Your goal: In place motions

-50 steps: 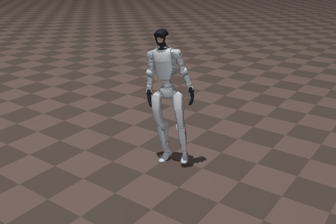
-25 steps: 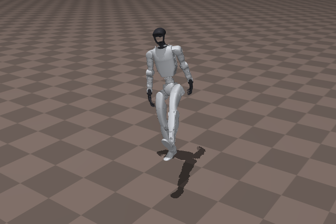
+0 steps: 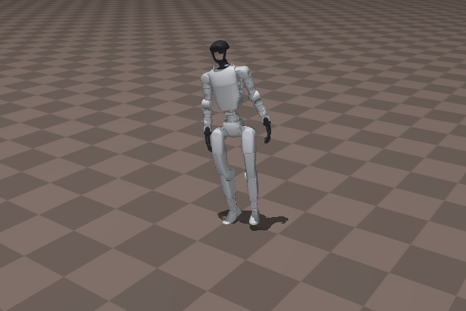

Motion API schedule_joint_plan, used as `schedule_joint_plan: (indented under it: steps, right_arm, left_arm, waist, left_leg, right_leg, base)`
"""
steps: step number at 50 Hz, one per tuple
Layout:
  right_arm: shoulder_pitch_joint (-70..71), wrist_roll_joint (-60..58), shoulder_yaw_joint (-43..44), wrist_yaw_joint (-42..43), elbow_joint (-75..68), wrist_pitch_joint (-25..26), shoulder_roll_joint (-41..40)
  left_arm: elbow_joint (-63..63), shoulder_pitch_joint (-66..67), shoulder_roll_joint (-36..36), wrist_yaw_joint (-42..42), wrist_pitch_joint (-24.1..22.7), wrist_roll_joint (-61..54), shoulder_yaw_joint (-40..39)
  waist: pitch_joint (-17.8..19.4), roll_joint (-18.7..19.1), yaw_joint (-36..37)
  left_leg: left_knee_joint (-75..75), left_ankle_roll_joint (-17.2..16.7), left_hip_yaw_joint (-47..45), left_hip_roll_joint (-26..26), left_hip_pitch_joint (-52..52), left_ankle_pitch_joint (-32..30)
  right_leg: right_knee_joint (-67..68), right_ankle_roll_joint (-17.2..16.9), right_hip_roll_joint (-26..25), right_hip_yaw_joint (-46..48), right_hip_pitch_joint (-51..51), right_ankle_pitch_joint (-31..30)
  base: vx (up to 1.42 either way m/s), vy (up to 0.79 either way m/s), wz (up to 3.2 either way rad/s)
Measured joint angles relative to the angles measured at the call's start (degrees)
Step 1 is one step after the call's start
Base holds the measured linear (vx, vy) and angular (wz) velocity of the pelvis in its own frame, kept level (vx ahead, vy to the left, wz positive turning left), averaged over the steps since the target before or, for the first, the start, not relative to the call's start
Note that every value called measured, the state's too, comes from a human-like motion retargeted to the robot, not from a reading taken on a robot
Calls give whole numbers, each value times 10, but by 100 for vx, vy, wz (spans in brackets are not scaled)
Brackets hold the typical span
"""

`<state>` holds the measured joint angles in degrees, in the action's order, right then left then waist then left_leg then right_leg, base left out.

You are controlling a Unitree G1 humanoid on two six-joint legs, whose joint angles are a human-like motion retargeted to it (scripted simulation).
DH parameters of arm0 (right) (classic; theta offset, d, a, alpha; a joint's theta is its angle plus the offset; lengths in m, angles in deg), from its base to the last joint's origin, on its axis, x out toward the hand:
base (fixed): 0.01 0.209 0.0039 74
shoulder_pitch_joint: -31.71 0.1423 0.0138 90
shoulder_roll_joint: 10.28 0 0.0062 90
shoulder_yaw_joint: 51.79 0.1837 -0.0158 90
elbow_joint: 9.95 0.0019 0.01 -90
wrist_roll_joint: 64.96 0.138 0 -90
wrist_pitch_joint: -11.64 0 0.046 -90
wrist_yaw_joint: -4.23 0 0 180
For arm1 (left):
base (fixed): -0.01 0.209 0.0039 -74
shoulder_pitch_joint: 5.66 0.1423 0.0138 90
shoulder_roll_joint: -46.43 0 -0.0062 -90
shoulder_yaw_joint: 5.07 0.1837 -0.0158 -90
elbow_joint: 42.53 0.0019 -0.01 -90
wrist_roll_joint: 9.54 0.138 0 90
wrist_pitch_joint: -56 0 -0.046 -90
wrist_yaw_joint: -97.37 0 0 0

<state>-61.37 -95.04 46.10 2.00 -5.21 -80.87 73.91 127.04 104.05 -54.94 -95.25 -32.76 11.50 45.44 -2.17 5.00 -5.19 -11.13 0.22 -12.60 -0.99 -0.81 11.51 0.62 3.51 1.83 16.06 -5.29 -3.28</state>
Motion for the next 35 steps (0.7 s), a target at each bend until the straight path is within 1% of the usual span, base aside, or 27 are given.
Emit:
schedule_joint_plan:
  steps: [2, 3, 5, 7, 8, 11, 15, 17, 22, 25, 28, 30, 35]
  right_arm:
    - [11, 0, 1, -1, -14, 21, 8]
    - [19, 1, 0, -3, -23, 37, 10]
    - [34, 9, 5, -3, -31, 49, 15]
    - [43, 39, 24, 10, -35, 35, 24]
    - [44, 53, 30, 15, -38, 29, 29]
    - [38, 84, 41, 18, -43, 6, 38]
    - [23, 47, 44, 65, -44, -47, 55]
    - [18, 22, 47, 79, -41, -58, 74]
    - [19, 24, 69, 87, -42, -82, 145]
    - [18, 9, 95, 110, -37, -86, 185]
    - [12, 9, 140, 122, -27, -68, 211]
    - [7, 3, 149, 107, -21, -56, 228]
    - [-4, -17, 139, 49, 0, -58, 235]
  left_arm:
    - [7, -1, -2, 1, 3, -2, -8]
    - [10, -4, -3, 0, 5, -4, -15]
    - [10, -14, -5, -1, 5, -10, -23]
    - [-2, -33, 4, -8, 0, -15, -3]
    - [-8, -40, 8, -10, 0, -12, 7]
    - [-23, -41, 13, 1, -3, 0, 18]
    - [-28, -19, 10, 5, -14, -10, 28]
    - [-15, -10, 3, -2, -11, -8, 23]
    - [26, 2, -12, -7, 1, 9, 13]
    - [32, 8, -17, -6, 2, 18, 22]
    - [30, 13, -14, -3, 2, 27, 37]
    - [28, 16, -9, -2, 3, 29, 44]
    - [21, 13, -1, 5, 7, 16, 45]
  waist:
    - [-3, 18, -15]
    - [-4, 21, -28]
    - [3, 24, -31]
    - [22, 22, -20]
    - [28, 16, -15]
    - [30, 3, 6]
    - [23, 1, 26]
    - [24, 6, 21]
    - [31, 21, 4]
    - [36, 28, 5]
    - [37, 33, 11]
    - [36, 33, 14]
    - [37, 29, 19]
  left_leg:
    - [70, -15, 14, 10, 26, -48]
    - [82, -29, 24, 20, 28, -60]
    - [99, -27, 12, 20, 32, -69]
    - [95, -15, 31, 9, 23, -67]
    - [87, -16, 36, 5, 20, -62]
    - [77, -13, 34, -7, 11, -57]
    - [77, -12, 31, -12, 4, -55]
    - [84, -8, 34, -15, 2, -56]
    - [89, -5, 36, -24, -7, -59]
    - [86, -2, 37, -32, -15, -60]
    - [81, -4, 38, -40, -25, -62]
    - [79, -6, 37, -43, -30, -62]
    - [84, 0, 31, -46, -29, -54]
  right_leg:
    - [-3, -1, -14, 9, -9, 0]
    - [-5, -4, -13, 17, -11, 1]
    - [-5, -6, -15, 16, -9, 0]
    - [-6, -9, -11, 25, -10, -2]
    - [-8, -10, -5, 30, -12, -3]
    - [-10, -10, 8, 31, -10, -6]
    - [-9, -13, 15, 29, -3, -7]
    - [-11, -15, 16, 32, -2, -9]
    - [-15, -23, 25, 35, 5, -16]
    - [-18, -27, 34, 37, 10, -20]
    - [-21, -31, 45, 38, 16, -24]
    - [-21, -34, 50, 37, 20, -27]
    - [-17, -39, 55, 29, 28, -30]
  base:
    - [18, 5, 28]
    - [5, 5, 42]
    - [-6, 4, 18]
    - [-20, 2, 32]
    - [-8, 3, 37]
    - [2, 6, 8]
    - [0, 0, 0]
    - [-1, 4, 7]
    - [-5, 9, 9]
    - [-7, 7, 10]
    - [-8, 10, 9]
    - [-2, 10, 3]
    - [1, 6, -7]
